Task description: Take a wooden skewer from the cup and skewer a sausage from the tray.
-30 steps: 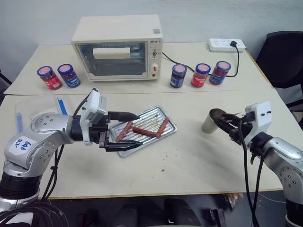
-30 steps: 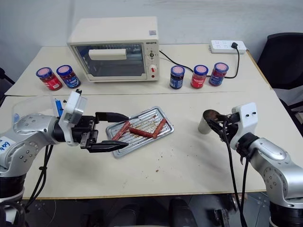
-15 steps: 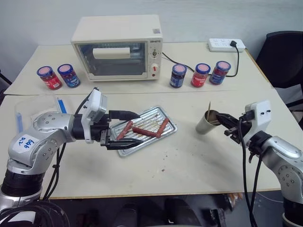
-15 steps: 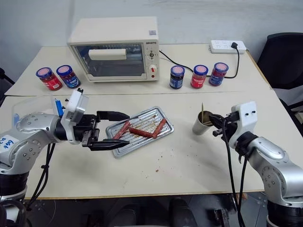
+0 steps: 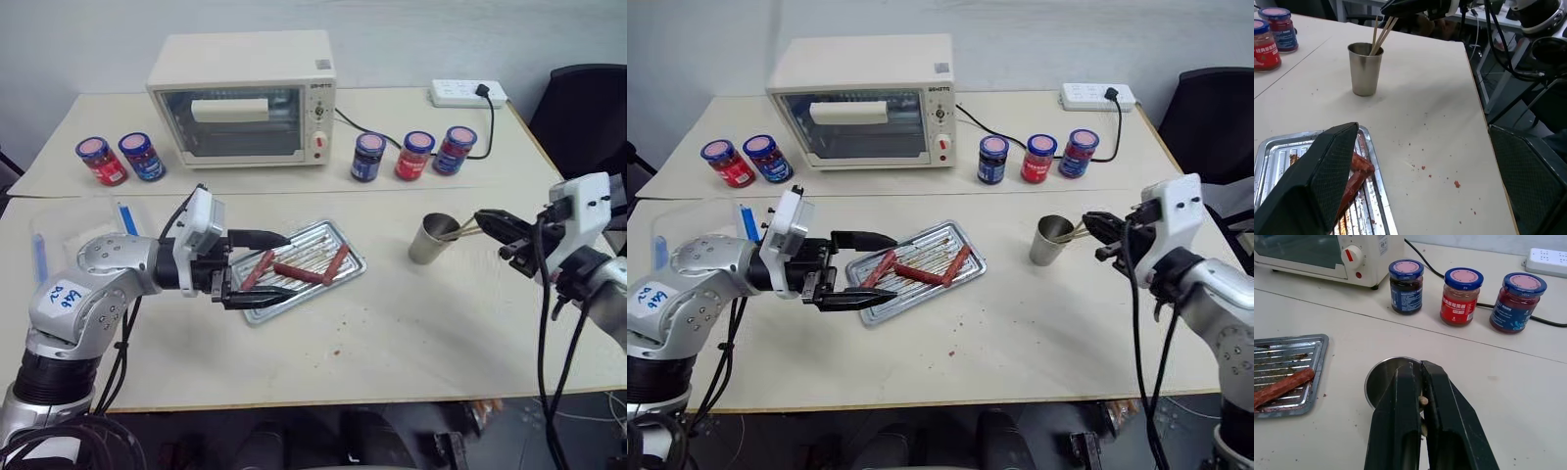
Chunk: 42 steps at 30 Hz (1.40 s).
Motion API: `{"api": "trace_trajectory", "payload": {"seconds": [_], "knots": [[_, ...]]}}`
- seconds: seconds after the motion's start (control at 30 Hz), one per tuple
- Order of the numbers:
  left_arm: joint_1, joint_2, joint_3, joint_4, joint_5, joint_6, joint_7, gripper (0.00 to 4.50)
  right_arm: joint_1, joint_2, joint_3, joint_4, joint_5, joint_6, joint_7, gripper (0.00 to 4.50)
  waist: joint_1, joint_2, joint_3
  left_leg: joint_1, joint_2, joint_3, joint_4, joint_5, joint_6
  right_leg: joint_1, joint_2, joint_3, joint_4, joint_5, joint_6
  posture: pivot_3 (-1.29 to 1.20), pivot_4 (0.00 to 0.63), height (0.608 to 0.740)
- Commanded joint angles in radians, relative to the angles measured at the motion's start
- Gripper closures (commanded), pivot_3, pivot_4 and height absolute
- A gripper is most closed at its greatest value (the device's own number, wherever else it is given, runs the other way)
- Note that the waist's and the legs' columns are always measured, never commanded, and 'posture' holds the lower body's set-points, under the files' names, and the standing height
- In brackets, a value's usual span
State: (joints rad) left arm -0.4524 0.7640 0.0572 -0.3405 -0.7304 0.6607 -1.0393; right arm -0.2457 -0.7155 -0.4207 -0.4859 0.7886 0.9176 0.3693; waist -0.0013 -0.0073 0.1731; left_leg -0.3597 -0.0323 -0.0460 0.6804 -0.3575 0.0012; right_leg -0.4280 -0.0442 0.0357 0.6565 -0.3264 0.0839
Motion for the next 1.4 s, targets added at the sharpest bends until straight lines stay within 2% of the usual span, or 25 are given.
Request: {"api": "trace_trajectory", "payload": {"seconds": [0.03, 0.07, 0.13, 0.17, 0.33, 0.6, 0.77, 1.03, 1.4], "knots": [[-0.003, 0.004, 0.009, -0.018, 0.005, -0.016, -0.002, 0.0, -0.017, 0.021, 0.013, -0.028, -0.005, -0.019, -0.026, 4.46, 0.0, 0.0, 0.0, 0.0, 0.0, 0.0, 0.0, 0.0, 0.0, 0.0, 0.0, 0.0, 0.0, 0.0, 0.0, 0.0, 0.15, 0.74], [-0.001, 0.005, 0.012, -0.019, 0.005, -0.015, -0.003, 0.0, -0.019, 0.025, 0.019, -0.021, -0.009, -0.021, -0.029, 4.46, 0.0, 0.0, 0.0, 0.0, 0.0, 0.0, 0.0, 0.0, 0.0, 0.0, 0.0, 0.0, 0.0, 0.0, 0.0, 0.0, 0.15, 0.74], [0.002, 0.008, 0.017, -0.021, 0.005, -0.013, -0.003, 0.0, -0.02, 0.033, 0.026, -0.003, -0.018, -0.021, -0.035, 3.94, 0.0, 0.0, 0.0, -0.001, 0.0, 0.0, 0.0, 0.0, 0.0, -0.001, 0.0, 0.0, 0.0, 0.0, 0.0, 0.0, 0.15, 0.74], [0.004, 0.009, 0.018, -0.022, 0.004, -0.012, -0.004, 0.0, -0.022, 0.031, 0.031, 0.002, -0.029, -0.025, -0.035, 3.82, 0.0, 0.0, 0.0, -0.001, 0.0, 0.0, 0.0, 0.0, 0.0, 0.0, 0.0, 0.0, 0.0, 0.0, 0.0, 0.0, 0.15, 0.74], [0.011, 0.007, 0.017, -0.029, 0.003, -0.011, -0.001, 0.0, -0.023, 0.01, 0.035, -0.002, -0.054, -0.033, -0.026, 2.49, 0.0, 0.0, 0.0, -0.001, 0.0, 0.0, 0.0, 0.0, 0.0, 0.0, 0.0, 0.0, 0.0, 0.0, 0.0, 0.0, 0.15, 0.74], [0.001, -0.006, 0.009, -0.02, 0.005, -0.013, -0.001, 0.0, 0.051, -0.049, -0.115, -0.055, 0.003, 0.01, -0.011, 2.49, 0.003, 0.0, 0.0, -0.001, 0.0, 0.0, 0.0, 0.0, 0.0, 0.0, 0.0, 0.0, 0.0, 0.0, 0.0, 0.0, 0.15, 0.74], [-0.01, -0.007, 0.001, -0.008, 0.01, -0.018, -0.014, 0.0, 0.131, -0.015, -0.174, -0.134, 0.059, 0.034, -0.033, 2.49, 0.001, 0.0, 0.0, -0.001, 0.0, 0.0, 0.0, 0.0, 0.0, 0.0, 0.0, 0.0, 0.0, 0.0, 0.0, 0.0, 0.15, 0.74], [-0.042, -0.018, -0.022, -0.005, 0.014, -0.014, -0.021, 0.0, 0.174, 0.054, -0.115, -0.156, 0.03, -0.006, -0.086, 2.49, 0.001, 0.0, 0.0, -0.001, 0.0, 0.0, 0.001, 0.0, 0.0, 0.0, 0.0, 0.0, 0.0, 0.0, 0.0, 0.0, 0.15, 0.74], [-0.045, -0.012, -0.015, -0.018, 0.008, -0.003, -0.011, 0.0, 0.138, 0.076, -0.023, -0.085, -0.038, -0.067, -0.077, 2.49, 0.0, 0.0, 0.0, -0.001, 0.0, 0.0, 0.001, 0.0, 0.0, 0.0, 0.0, 0.0, 0.0, 0.0, 0.0, 0.0, 0.15, 0.74]]}}
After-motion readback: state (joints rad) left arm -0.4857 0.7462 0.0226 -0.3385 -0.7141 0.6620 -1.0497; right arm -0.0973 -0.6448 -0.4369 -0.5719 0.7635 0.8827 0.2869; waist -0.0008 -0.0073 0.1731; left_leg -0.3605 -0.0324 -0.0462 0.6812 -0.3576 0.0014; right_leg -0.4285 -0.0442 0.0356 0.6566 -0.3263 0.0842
